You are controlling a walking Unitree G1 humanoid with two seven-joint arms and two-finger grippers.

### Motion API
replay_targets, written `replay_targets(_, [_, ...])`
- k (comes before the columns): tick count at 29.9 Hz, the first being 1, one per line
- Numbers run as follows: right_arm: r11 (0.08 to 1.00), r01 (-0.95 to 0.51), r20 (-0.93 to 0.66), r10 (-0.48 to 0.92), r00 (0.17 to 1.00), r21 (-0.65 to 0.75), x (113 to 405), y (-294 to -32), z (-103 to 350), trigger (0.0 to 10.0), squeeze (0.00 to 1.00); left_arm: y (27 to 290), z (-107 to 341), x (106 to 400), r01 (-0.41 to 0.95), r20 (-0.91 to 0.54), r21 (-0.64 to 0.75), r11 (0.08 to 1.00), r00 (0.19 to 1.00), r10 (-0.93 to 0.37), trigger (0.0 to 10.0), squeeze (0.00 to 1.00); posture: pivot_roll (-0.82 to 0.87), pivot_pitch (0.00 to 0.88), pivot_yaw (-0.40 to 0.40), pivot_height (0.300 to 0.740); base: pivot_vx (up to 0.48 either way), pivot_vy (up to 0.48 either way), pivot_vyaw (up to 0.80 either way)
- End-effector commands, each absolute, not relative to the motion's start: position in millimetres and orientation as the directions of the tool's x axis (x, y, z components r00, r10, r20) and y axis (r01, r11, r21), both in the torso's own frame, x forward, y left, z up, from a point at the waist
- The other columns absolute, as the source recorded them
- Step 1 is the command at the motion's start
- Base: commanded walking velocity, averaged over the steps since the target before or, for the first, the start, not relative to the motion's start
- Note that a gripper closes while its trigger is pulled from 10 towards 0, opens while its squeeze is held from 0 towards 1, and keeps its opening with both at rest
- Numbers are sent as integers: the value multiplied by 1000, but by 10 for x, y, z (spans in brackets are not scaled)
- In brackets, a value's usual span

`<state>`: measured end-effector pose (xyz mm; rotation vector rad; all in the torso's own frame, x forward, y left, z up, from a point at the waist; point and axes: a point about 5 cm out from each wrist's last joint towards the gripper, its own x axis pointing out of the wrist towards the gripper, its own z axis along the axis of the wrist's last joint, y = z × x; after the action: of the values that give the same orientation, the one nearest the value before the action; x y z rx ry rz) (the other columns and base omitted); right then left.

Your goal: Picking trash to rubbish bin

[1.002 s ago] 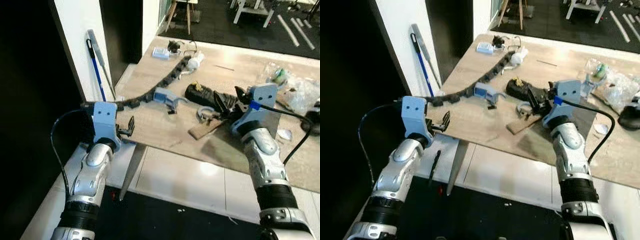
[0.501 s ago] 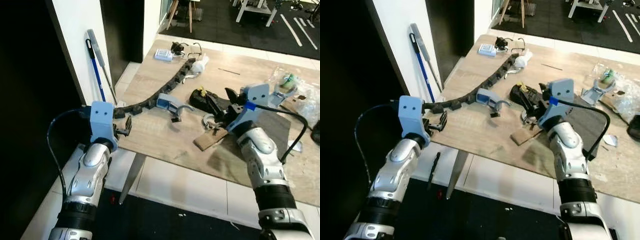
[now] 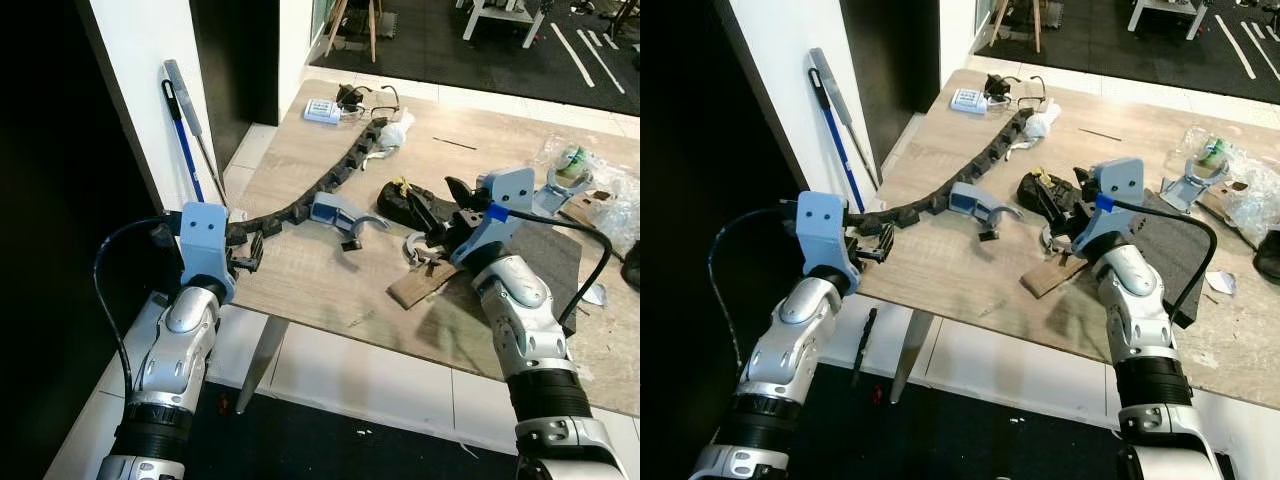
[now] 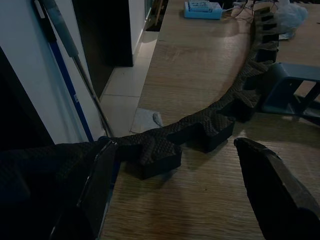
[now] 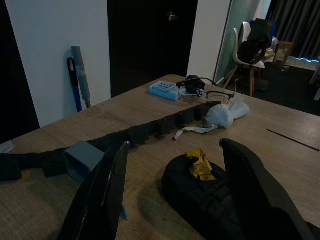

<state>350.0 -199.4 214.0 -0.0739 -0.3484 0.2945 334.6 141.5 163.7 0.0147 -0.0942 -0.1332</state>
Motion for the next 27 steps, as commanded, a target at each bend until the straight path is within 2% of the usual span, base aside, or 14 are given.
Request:
replay_targets(1, [956,-272,327,294,898,-113,3485,-2018,2145,10000,0,1427,1618,3332,132,86,23,991,987,-134,10000,0,-9,102,-25,740,281,0,0])
replay_targets(8, [955,-274,325,297,898,-114,3487,-2017,2148,10000,0,1420,1620,3331,135,87,22,991,987,-136,10000,0,-8,105,-26,740,283,0,0])
replay_targets(27, [947,-293,289,320,903,-131,3592,-2035,2188,10000,0,1418,1643,3299,153,115,43,987,981,-157,10000,0,-4,120,-34,740,0,0,0])
